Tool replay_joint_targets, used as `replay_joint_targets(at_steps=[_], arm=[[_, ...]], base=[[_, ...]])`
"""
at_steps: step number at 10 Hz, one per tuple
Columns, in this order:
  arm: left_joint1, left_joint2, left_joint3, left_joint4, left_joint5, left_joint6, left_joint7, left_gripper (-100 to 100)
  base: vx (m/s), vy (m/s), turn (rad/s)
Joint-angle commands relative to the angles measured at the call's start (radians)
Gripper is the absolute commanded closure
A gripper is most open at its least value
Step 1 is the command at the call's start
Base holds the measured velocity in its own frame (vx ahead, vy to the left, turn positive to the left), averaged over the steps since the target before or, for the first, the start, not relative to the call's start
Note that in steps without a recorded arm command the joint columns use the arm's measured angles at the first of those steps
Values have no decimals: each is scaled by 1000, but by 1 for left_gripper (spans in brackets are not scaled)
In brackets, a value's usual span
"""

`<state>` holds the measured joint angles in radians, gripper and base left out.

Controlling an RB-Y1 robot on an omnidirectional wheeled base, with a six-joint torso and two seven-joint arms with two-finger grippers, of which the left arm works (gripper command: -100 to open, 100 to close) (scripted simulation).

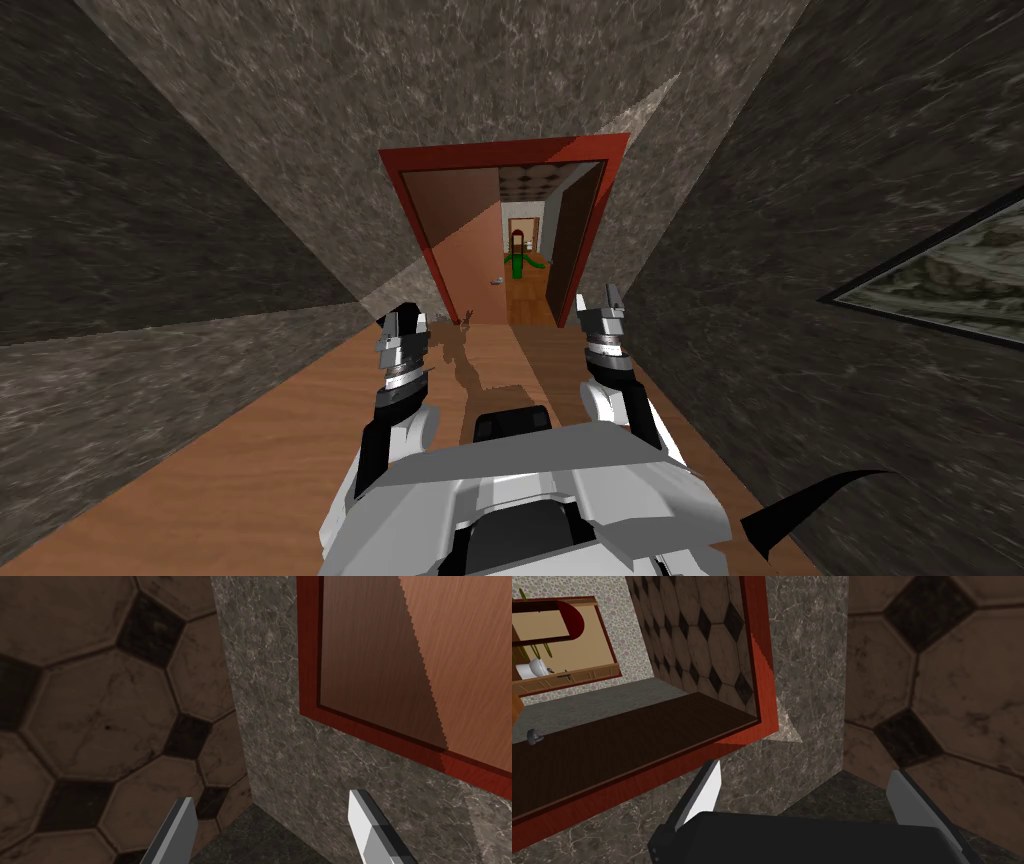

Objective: Push the door open

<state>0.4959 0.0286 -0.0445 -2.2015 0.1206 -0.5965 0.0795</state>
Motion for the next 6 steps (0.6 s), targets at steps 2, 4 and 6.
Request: replay_joint_targets(at_steps=[2,4,6], arm=[[-21,9,22,53,-2,-7,-3,-100],[-37,16,38,93,-4,-12,-5,-100],[-52,21,53,130,-6,-17,-7,-100]], base=[[48,-2,-121],[106,6,-86],[92,8,-89]])
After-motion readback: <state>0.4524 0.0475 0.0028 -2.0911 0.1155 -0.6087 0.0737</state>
